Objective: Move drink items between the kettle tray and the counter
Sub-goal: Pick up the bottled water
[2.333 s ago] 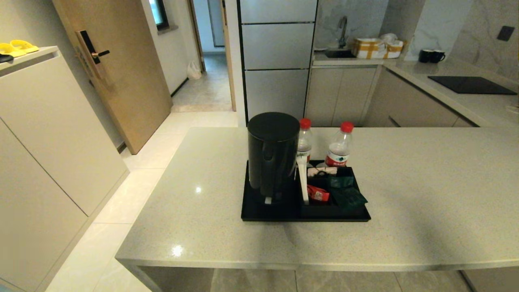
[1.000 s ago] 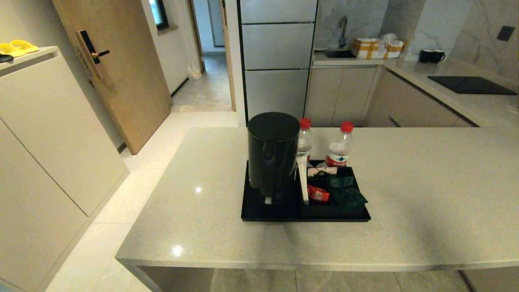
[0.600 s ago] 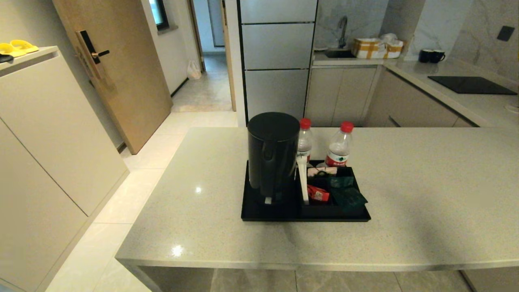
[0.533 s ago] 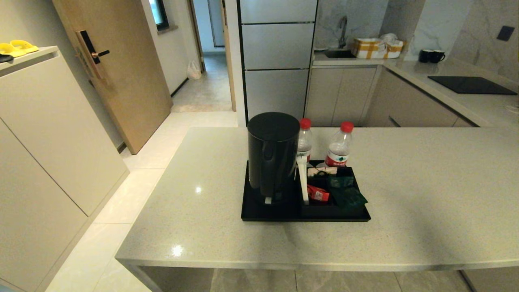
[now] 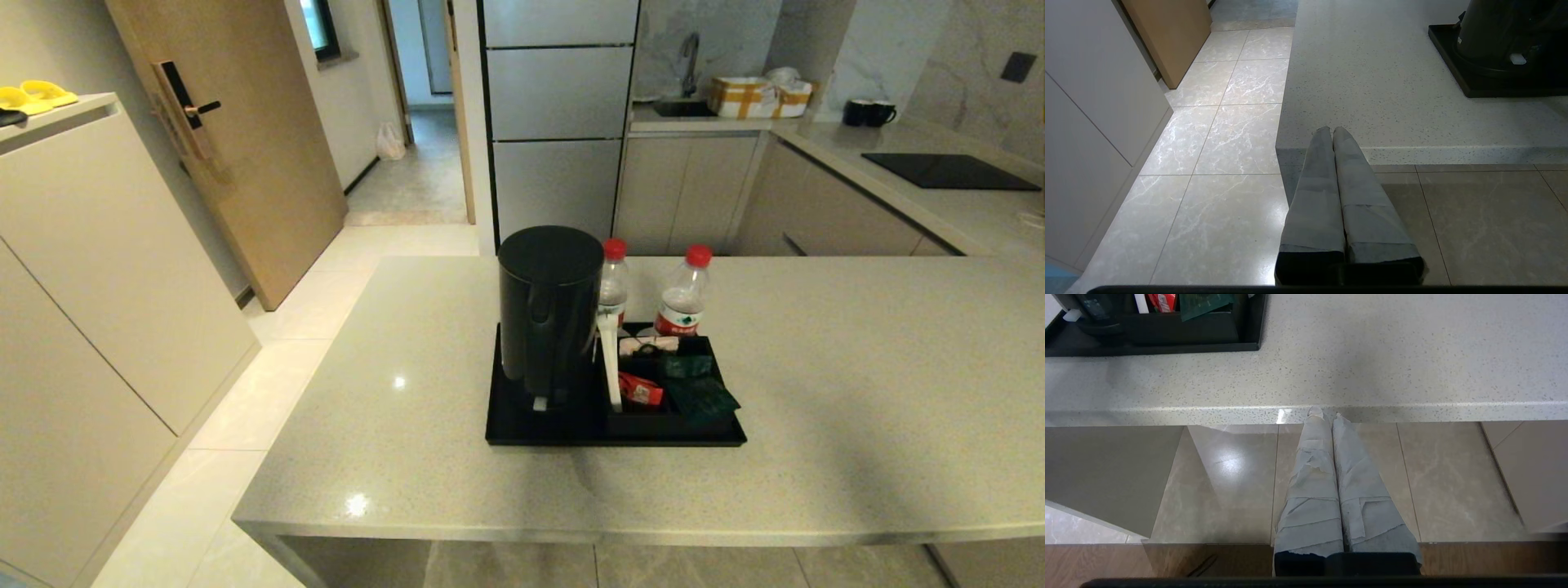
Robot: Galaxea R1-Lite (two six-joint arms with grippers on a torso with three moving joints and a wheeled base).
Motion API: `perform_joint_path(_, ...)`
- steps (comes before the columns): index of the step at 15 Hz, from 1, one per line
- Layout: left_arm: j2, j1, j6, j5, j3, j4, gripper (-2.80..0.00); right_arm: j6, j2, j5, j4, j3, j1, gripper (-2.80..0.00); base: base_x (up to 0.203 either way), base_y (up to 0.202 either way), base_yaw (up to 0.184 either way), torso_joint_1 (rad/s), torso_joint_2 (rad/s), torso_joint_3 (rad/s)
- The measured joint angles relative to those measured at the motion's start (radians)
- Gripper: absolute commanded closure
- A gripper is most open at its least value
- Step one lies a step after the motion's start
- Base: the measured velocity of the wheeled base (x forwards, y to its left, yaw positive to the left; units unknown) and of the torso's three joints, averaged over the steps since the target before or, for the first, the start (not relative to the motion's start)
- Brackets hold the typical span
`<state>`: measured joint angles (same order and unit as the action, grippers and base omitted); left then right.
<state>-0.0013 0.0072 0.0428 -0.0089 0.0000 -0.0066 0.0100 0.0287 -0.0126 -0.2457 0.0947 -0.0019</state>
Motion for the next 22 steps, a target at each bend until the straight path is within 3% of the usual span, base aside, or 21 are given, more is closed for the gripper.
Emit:
perform_joint_path(5,0.000,0.000,0.000,0.000,0.000,0.000,0.00,-0.008,0.019,0.000,0.000,0.026,0.001,0.00,0.000,0.000,0.000,0.000,0.00,0.000)
perform_joint_path(9,0.000,0.000,0.000,0.000,0.000,0.000,0.00,-0.154,0.222,0.005,-0.018,0.308,0.000,0.00,0.000,0.000,0.000,0.000,0.00,0.000)
perform_joint_path(11,0.000,0.000,0.000,0.000,0.000,0.000,0.00,-0.201,0.339,0.034,-0.118,0.463,0.001,0.00,0.000,0.000,0.000,0.000,0.00,0.000)
perform_joint_path(16,0.000,0.000,0.000,0.000,0.000,0.000,0.00,-0.230,0.629,0.235,-0.520,0.715,0.004,0.00,0.000,0.000,0.000,0.000,0.00,0.000)
perform_joint_path(19,0.000,0.000,0.000,0.000,0.000,-0.001,0.00,-0.241,0.829,0.332,-0.490,0.765,0.012,0.00,0.000,0.000,0.000,0.000,0.00,0.000)
perform_joint_path(22,0.000,0.000,0.000,0.000,0.000,0.000,0.00,-0.292,1.017,0.376,-0.343,0.788,0.072,0.00,0.000,0.000,0.000,0.000,0.00,0.000)
